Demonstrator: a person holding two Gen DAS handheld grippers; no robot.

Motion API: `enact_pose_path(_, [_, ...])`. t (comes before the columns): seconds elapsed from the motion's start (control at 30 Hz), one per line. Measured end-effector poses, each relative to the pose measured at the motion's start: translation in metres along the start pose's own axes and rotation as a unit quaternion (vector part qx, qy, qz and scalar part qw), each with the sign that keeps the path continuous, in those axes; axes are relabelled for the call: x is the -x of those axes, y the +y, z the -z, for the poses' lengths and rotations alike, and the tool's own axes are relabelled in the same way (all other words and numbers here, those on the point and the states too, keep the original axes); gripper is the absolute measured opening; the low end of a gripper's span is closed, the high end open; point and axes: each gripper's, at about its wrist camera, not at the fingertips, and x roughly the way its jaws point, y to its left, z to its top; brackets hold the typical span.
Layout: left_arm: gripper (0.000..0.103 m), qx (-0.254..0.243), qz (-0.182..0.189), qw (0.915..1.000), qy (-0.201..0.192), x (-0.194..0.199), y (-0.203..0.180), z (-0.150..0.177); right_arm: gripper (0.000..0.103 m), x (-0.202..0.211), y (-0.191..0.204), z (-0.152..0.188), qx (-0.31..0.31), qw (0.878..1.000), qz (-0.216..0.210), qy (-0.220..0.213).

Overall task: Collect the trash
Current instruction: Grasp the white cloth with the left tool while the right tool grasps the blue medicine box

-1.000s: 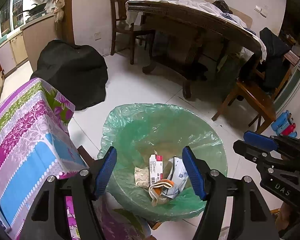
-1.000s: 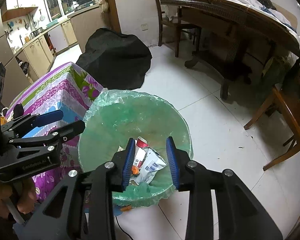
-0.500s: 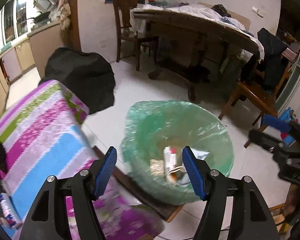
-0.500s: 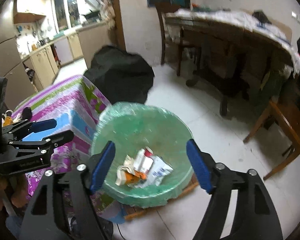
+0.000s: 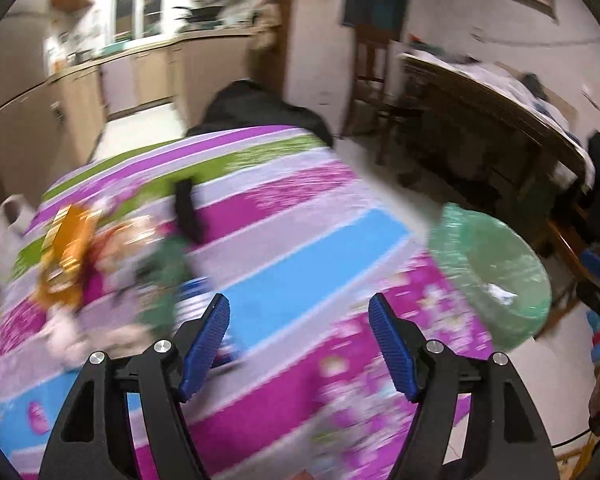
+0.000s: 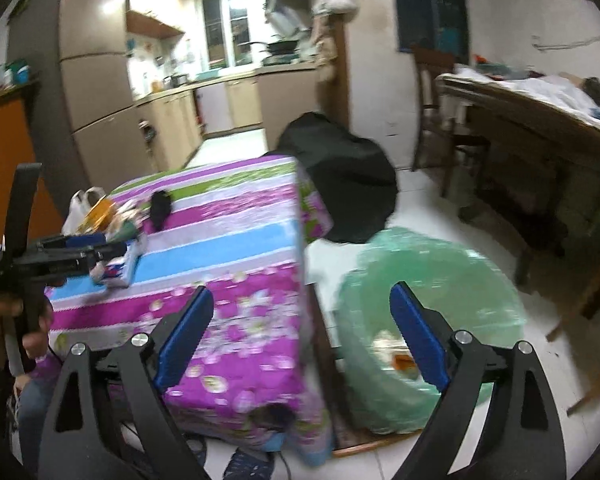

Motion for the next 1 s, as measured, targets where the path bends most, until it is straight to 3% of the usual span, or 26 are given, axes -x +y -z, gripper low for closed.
enact_pose_path(0.23, [0.073, 0.078, -0.061, 0.995, -0.016, 0.043, 0.108, 0.019, 0.086, -0.021, 0.062, 0.001, 0.035, 0.998, -0.052, 0.012])
enact_pose_path(0.43, [0.074, 0.16, -0.096, 0.9824, 0.002, 0.053, 0.203, 0.047, 0.086, -0.034, 0.1, 0.004, 0.059, 0.995, -0.083, 0.023])
enact_pose_path(0.63, [0.074, 0.169, -0.067, 0.9827, 0.034, 0.017, 0.211, 0.057, 0.086, -0.05, 0.129, 0.01, 0.063, 0.991, -0.111, 0.045])
enact_pose_path(0.8, [0.073, 0.169, -0.094, 0.9806, 0.034, -0.014, 0.206, 0.054, 0.086, -0.069, 0.149, 0.001, 0.053, 0.984, -0.158, 0.064])
enact_pose_path(0.87, [0.045, 0.172, -0.098, 0.9798, 0.029, -0.017, 0.206, 0.051, 0.086, -0.076, 0.156, -0.005, 0.05, 0.981, -0.173, 0.071])
enact_pose_path(0.97, [0.038, 0.181, -0.094, 0.9787, 0.02, -0.014, 0.206, 0.051, 0.082, -0.097, 0.175, -0.017, 0.042, 0.973, -0.208, 0.086])
enact_pose_path(1.0, [0.038, 0.18, -0.096, 0.9788, 0.015, -0.011, 0.206, 0.052, 0.074, -0.105, 0.182, -0.021, 0.039, 0.97, -0.22, 0.094])
